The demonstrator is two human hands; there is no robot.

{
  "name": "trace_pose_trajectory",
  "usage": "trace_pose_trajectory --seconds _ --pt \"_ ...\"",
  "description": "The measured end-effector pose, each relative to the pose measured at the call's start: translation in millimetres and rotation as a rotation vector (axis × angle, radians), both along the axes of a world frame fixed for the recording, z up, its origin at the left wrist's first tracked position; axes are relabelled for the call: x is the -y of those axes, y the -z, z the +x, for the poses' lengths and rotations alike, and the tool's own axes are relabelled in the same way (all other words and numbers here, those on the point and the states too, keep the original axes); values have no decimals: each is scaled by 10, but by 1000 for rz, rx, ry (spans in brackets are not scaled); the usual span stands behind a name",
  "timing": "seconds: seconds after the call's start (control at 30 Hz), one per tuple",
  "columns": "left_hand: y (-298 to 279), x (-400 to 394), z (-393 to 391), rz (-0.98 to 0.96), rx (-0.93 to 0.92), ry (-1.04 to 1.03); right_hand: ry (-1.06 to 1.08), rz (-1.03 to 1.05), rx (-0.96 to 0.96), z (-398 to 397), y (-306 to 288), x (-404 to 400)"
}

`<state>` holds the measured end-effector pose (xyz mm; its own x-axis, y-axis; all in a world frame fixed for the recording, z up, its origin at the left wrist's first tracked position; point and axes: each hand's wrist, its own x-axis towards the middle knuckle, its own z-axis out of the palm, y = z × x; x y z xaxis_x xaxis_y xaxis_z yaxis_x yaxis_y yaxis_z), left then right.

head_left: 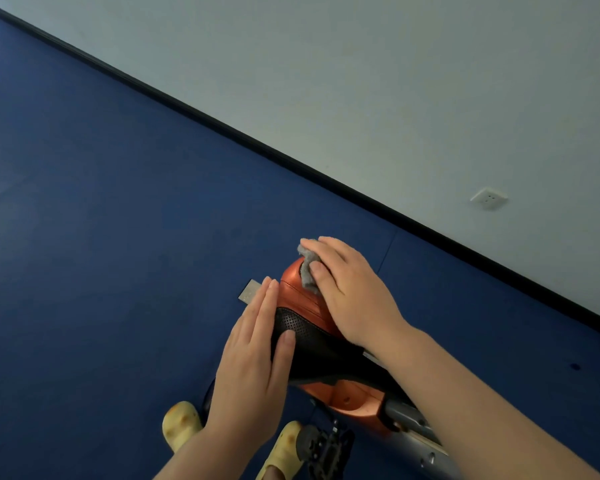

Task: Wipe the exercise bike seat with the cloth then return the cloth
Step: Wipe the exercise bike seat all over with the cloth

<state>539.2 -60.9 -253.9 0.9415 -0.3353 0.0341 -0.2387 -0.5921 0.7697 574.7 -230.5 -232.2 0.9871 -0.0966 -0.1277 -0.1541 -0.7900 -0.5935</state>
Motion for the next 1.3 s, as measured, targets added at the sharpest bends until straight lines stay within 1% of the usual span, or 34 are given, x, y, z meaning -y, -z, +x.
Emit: trace_pose_trajectory --seconds 0.07,0.13,0.23,0.33,0.43,0.5,0.57,0.63,0.67,0.77,0.87,0.97,1.07,1.13,1.2,1.3 --pt "-1 -4 -6 -4 3 5 -33 -53 34 -67 7 -38" --pt "1 -16 -5 3 7 19 -147 -120 69 -239 18 -30" --pt "-7 -35 16 28 5 39 -240 -118 72 -247 34 69" --pt "-31 -19 20 69 -2 47 -191 -48 60 25 19 54" --pt "-47 -29 42 113 -7 59 -120 -75 18 236 1 -63" --pt "-61 -70 62 154 7 96 -126 -50 55 153 8 -55" --pt "-66 -124 113 168 12 135 -143 53 92 -10 42 16" --pt "-72 -161 173 178 10 174 -105 205 77 -162 74 95" --pt "-73 -172 199 177 9 197 -78 243 59 -185 86 114" --pt "-82 -186 311 124 0 294 -22 223 -5 10 87 102" --pt "-112 -153 455 56 -26 397 3 254 -131 237 12 76" --pt "-156 -133 598 6 -70 492 48 266 -124 116 -19 57" --pt "-169 -146 807 35 -76 632 195 297 -133 -247 -26 55" --pt "-160 -139 963 43 -74 746 273 257 -166 -434 -32 52" --pt "-142 -127 1112 28 -81 833 347 241 -190 -403 -55 21" --pt "-109 -112 1253 -10 -101 915 463 239 -155 -83 -80 -129"
